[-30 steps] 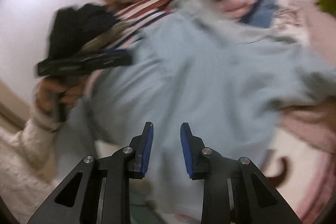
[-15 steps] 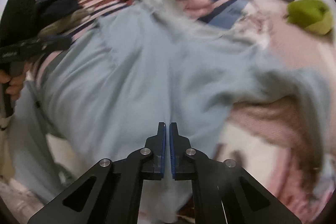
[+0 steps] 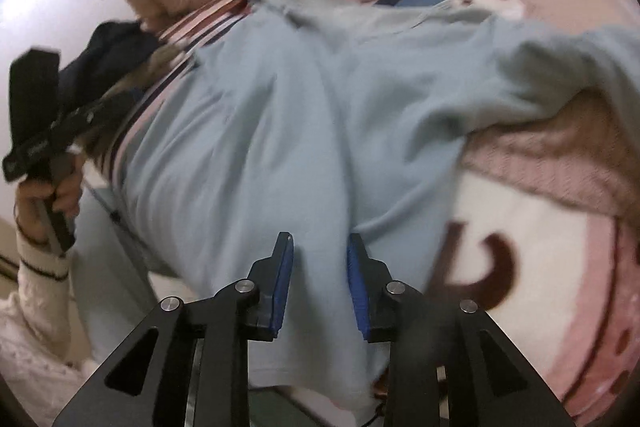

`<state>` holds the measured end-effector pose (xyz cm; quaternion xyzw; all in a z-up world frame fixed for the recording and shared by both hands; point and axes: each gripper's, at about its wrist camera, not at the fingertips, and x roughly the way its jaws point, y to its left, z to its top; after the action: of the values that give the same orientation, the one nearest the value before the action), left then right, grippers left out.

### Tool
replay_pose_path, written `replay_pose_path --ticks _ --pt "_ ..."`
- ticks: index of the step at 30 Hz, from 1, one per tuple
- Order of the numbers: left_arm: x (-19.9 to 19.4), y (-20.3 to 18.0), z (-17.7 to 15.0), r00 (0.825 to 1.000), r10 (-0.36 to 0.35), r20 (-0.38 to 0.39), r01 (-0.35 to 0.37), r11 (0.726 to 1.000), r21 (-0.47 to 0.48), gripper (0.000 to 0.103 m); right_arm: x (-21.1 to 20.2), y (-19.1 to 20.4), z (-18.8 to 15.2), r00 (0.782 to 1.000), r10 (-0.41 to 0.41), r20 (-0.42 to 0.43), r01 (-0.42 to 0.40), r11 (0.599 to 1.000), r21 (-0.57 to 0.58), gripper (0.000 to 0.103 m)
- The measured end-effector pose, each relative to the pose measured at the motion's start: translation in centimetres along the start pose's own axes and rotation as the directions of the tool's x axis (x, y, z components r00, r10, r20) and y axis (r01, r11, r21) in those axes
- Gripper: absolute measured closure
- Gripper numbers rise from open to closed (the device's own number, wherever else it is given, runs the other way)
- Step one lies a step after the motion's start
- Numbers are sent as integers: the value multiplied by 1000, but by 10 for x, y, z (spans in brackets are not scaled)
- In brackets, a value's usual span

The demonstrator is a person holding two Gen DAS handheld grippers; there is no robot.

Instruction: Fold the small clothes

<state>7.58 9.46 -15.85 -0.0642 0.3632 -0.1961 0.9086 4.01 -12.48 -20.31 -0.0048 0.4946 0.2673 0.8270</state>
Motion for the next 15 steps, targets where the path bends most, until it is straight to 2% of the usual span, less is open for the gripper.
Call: replay_pose_path --ticks 1,4,6,7,9,12,15 --pt "-1 -1 -1 1000 17 12 -17 1000 7 5 1 3 -2 1000 -13 1 13 1000 -12 70" --pt "-1 -3 -3 998 59 36 -60 998 25 4 4 15 -2 997 -72 1 72 996 -59 71" --pt "1 -3 -5 995 92 43 -93 995 29 4 7 25 -3 990 -138 17 139 983 -122 82" --pt "1 -1 -6 994 102 46 -103 994 23 4 7 29 -4 983 -179 31 182 971 -153 98" --pt "2 1 -7 994 99 54 -100 995 16 4 6 34 -7 971 -234 48 238 955 -175 99" --pt "0 2 -10 985 149 83 -152 988 31 1 1 38 -7 947 -309 82 320 927 -195 101" --pt "-2 1 -11 983 156 93 -163 984 68 1 -3 37 -4 940 -329 88 340 919 -201 101"
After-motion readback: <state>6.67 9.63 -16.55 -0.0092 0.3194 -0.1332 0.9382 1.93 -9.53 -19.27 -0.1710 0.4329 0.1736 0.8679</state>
